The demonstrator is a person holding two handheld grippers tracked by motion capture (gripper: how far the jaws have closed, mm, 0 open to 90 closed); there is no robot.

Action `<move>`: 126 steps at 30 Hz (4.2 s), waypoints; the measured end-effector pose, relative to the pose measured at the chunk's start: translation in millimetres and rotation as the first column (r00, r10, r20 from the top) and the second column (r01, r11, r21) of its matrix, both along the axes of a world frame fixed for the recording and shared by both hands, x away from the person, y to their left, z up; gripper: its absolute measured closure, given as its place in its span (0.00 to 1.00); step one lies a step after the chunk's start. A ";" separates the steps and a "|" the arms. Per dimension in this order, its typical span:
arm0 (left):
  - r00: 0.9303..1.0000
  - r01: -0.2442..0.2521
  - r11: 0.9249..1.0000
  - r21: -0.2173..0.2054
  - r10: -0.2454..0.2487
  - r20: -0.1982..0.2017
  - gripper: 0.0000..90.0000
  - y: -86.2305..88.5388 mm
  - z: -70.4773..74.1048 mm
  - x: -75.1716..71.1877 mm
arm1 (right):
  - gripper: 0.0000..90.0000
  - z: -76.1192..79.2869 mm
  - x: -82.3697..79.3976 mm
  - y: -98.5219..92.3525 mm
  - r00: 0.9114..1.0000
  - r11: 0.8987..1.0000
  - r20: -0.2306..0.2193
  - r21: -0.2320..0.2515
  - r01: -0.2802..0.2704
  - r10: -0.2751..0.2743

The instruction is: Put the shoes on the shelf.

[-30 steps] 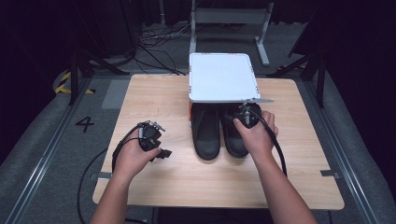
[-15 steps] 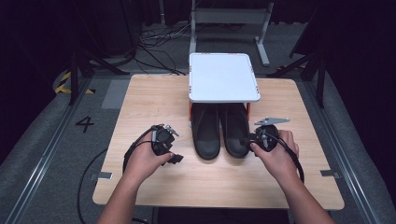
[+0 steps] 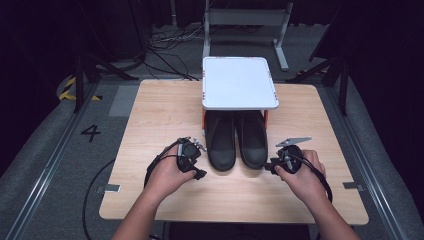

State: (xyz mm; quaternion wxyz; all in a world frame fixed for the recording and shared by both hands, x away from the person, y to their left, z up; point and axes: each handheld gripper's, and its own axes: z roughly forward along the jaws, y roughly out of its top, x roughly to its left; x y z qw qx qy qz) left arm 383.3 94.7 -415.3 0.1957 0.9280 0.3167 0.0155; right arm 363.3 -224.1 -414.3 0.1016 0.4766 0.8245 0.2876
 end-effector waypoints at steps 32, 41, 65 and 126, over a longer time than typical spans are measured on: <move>0.993 0.072 0.997 -0.006 -0.072 -0.094 0.79 -62.7 -27.3 3.4 | 0.86 -23.1 17.0 41.4 0.978 0.994 -0.189 -0.056 -0.097 0.084; 0.999 0.018 1.000 -0.011 -0.018 -0.044 0.84 -67.0 -26.0 13.1 | 0.85 -22.2 18.7 41.3 0.976 0.995 -0.199 -0.039 -0.095 0.085; 0.994 -0.101 0.995 -0.016 0.102 0.035 0.85 -66.6 -19.7 53.4 | 0.92 -10.9 66.2 43.4 0.982 0.997 -0.185 -0.046 -0.057 0.048; 0.980 -0.168 0.980 -0.105 0.177 0.086 0.44 -55.1 -3.4 52.1 | 0.77 16.3 60.6 -34.1 0.994 0.989 -0.031 0.107 0.104 -0.102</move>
